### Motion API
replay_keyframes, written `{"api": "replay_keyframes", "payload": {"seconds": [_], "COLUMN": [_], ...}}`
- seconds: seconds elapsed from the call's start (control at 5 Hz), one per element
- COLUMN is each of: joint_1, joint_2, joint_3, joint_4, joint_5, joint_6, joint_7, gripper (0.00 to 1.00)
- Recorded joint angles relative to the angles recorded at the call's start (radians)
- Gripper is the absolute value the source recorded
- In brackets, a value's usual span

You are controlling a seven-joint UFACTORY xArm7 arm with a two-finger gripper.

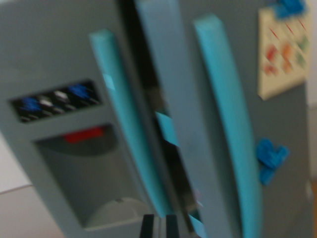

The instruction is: Close fridge door

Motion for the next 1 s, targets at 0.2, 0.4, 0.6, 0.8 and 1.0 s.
{"api": "replay_keyframes", "payload": {"seconds": [0.2, 0.4, 0.6, 0.8, 1.0], "joint_1": [0.0000, 0.0000, 0.0000, 0.0000, 0.0000], "joint_2": [0.000, 0.051, 0.051, 0.117, 0.117], "joint_3": [0.000, -0.043, -0.043, -0.081, -0.081], "joint_4": [0.000, 0.016, 0.016, 0.062, 0.062], "joint_5": [0.0000, 0.0000, 0.0000, 0.0000, 0.0000], "joint_6": [0.000, 0.000, 0.000, 0.000, 0.000], "joint_7": [0.000, 0.000, 0.000, 0.000, 0.000], "gripper": [1.00, 1.00, 1.00, 1.00, 1.00]}}
